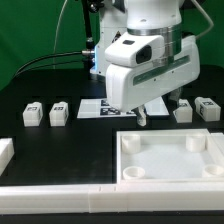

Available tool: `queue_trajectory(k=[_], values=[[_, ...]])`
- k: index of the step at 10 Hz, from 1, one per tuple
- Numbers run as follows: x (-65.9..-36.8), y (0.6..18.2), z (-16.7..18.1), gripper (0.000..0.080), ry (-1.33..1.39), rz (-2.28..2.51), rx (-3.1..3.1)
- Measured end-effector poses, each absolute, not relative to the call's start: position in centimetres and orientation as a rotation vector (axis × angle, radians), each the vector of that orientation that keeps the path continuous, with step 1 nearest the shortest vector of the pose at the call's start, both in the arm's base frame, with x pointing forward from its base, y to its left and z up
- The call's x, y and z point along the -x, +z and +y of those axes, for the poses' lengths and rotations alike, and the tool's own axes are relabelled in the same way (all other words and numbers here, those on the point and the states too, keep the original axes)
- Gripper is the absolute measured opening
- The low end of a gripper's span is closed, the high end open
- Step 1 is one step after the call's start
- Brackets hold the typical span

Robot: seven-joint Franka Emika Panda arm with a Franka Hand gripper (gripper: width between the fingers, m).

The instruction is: Assemble one leg

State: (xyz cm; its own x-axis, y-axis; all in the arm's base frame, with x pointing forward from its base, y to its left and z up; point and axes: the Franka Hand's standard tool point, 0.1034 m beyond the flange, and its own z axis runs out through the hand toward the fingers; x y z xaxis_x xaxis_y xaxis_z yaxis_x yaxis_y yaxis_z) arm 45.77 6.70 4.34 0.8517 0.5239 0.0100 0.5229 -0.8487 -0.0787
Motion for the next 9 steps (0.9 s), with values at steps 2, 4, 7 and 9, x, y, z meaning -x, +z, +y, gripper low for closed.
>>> queue_trajectory(k=[2, 4, 7, 9], values=[[-44.9, 4.0, 7.8, 0.0649, 0.044, -0.401, 3.019], [-44.0, 3.7, 8.7, 0.0649, 0.068, -0.315, 3.025], [-41.5, 3.3, 12.2, 0.0649, 0.079, -0.304, 3.018], [-40.6, 3.3, 14.7, 0.0649, 0.089, -0.296, 3.013]])
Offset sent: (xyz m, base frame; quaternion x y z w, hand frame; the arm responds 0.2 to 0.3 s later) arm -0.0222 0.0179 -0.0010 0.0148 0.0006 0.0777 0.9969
